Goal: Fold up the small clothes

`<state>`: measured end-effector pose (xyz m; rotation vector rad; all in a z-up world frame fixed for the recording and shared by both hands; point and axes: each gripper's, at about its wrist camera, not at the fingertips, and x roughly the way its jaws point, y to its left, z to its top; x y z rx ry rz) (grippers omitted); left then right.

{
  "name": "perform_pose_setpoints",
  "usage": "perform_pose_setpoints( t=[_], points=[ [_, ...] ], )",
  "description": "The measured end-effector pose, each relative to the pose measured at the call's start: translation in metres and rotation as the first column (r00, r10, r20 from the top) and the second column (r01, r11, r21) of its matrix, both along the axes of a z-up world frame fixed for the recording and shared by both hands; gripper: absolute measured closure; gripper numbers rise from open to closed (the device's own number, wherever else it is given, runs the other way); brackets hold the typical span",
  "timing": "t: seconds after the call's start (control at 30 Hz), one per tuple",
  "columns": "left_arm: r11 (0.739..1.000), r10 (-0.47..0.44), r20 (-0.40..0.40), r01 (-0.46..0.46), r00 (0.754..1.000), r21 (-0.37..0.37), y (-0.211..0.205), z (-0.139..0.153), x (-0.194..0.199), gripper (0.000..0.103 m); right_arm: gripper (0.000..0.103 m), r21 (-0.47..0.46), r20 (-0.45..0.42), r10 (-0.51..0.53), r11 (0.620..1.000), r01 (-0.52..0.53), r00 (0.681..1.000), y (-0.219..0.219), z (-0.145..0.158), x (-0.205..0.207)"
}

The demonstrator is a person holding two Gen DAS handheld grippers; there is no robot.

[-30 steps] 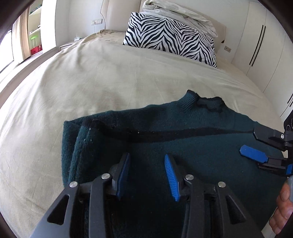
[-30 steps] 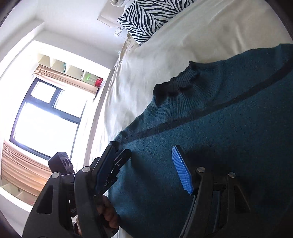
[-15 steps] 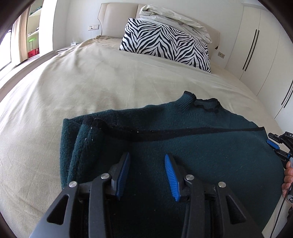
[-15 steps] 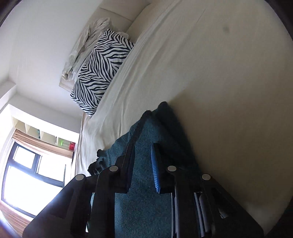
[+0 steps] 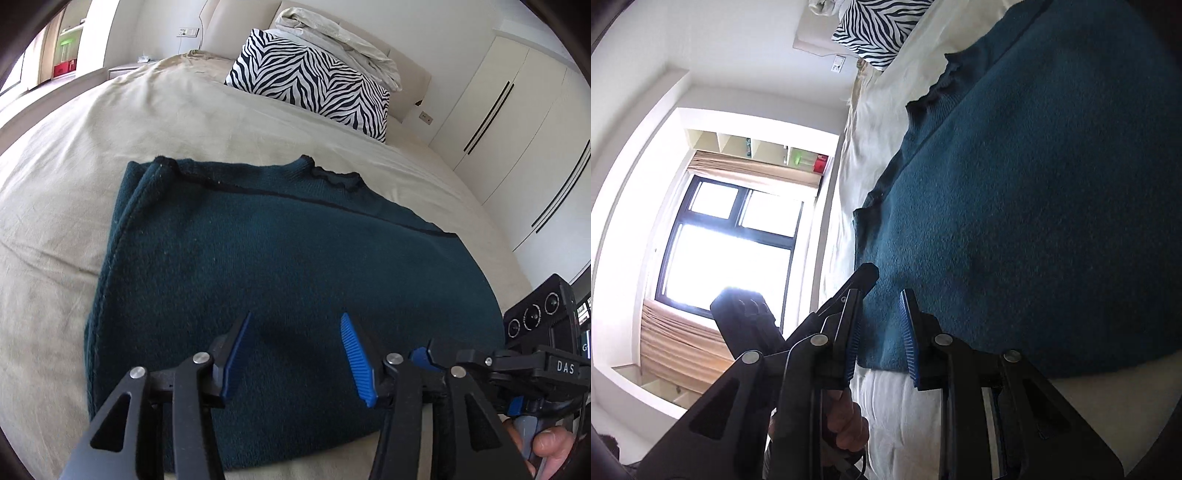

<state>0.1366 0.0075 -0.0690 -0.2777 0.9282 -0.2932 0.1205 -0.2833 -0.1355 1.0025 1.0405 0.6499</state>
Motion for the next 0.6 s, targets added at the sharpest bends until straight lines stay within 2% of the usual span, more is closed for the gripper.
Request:
perform_pose_setpoints(
  t=[0.07, 0.13, 0.2, 0.3, 0.37, 0.5, 0.57, 0.6],
  points=[
    [1.0, 0.006, -0.03, -0.006, 1.0, 0.015, 0.002, -0.021, -0.01, 0.055, 0.083, -0.022, -0.072, -0.053, 0.998, 0.052, 0.996, -0.012, -0.022, -0.005],
    [1.0, 0.006, -0.005, -0.006, 1.0, 0.0, 0.01, -0.019, -0.018, 0.057, 0.083, 0.004, -0.064, -0.126, 0.992, 0.127, 0.99, -0.039, -0.027, -0.017],
    [1.0, 0.013, -0.013, -0.013, 1.0, -0.006, 0.018, -0.016, -0.021, 0.057, 0.083, -0.016, -0.043, -0.226, 0.974, 0.226, 0.973, -0.073, -0.025, -0.027],
    [1.0, 0.026, -0.011, -0.026, 1.0, -0.006, 0.03, -0.016, -0.025, 0.06, 0.084, 0.003, -0.048, -0.378, 0.925, 0.379, 0.924, -0.13, -0.028, -0.04],
    [0.999, 0.032, -0.006, -0.032, 0.999, -0.019, 0.037, -0.016, -0.032, 0.061, 0.084, -0.019, -0.026, -0.458, 0.889, 0.458, 0.888, -0.161, -0.024, -0.053],
    [0.998, 0.06, 0.004, -0.06, 0.998, -0.02, 0.052, -0.014, -0.046, 0.061, 0.084, -0.087, -0.003, -0.58, 0.812, 0.577, 0.815, -0.199, -0.011, -0.08],
    [0.996, 0.088, 0.0, -0.088, 0.996, -0.029, 0.06, -0.009, -0.052, 0.061, 0.083, -0.085, -0.014, -0.629, 0.775, 0.626, 0.777, -0.213, -0.005, -0.092],
    [0.995, 0.098, 0.001, -0.098, 0.995, -0.031, 0.062, -0.004, -0.053, 0.061, 0.083, -0.073, -0.015, -0.638, 0.768, 0.636, 0.77, -0.214, -0.001, -0.096]
  ],
)
